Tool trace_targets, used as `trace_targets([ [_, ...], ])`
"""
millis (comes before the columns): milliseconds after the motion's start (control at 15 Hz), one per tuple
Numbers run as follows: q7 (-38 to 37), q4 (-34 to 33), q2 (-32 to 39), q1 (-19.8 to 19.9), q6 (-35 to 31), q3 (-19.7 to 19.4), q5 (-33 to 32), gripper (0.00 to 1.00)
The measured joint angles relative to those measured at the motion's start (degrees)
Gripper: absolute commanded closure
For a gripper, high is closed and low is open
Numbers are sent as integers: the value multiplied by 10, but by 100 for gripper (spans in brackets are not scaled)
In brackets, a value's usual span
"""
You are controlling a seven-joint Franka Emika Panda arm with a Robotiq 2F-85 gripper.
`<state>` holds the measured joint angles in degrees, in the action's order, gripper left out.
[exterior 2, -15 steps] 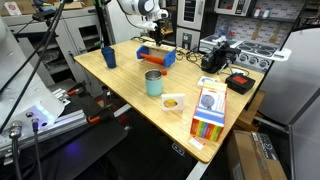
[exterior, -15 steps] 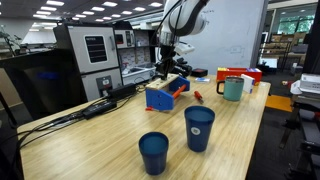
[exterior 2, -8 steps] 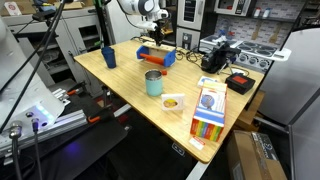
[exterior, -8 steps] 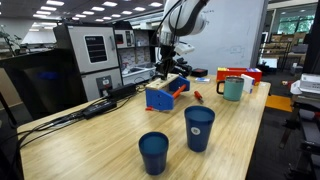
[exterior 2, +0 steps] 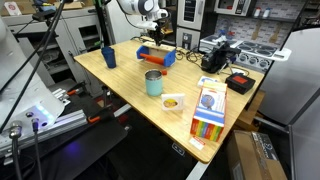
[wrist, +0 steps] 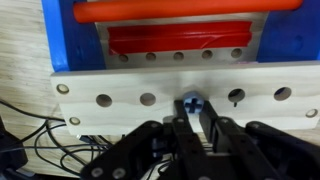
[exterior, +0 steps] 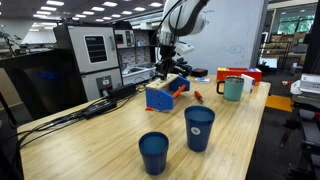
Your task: Move the screwdriver from the toolbox to the table then turn the bolt
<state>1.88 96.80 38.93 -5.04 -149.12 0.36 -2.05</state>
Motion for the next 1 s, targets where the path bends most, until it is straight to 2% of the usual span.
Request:
trace_targets([
  [333,46,1,-3,-2,10,7,-34,95],
  [1000,184,15,-12,11,7,23,-68,95],
])
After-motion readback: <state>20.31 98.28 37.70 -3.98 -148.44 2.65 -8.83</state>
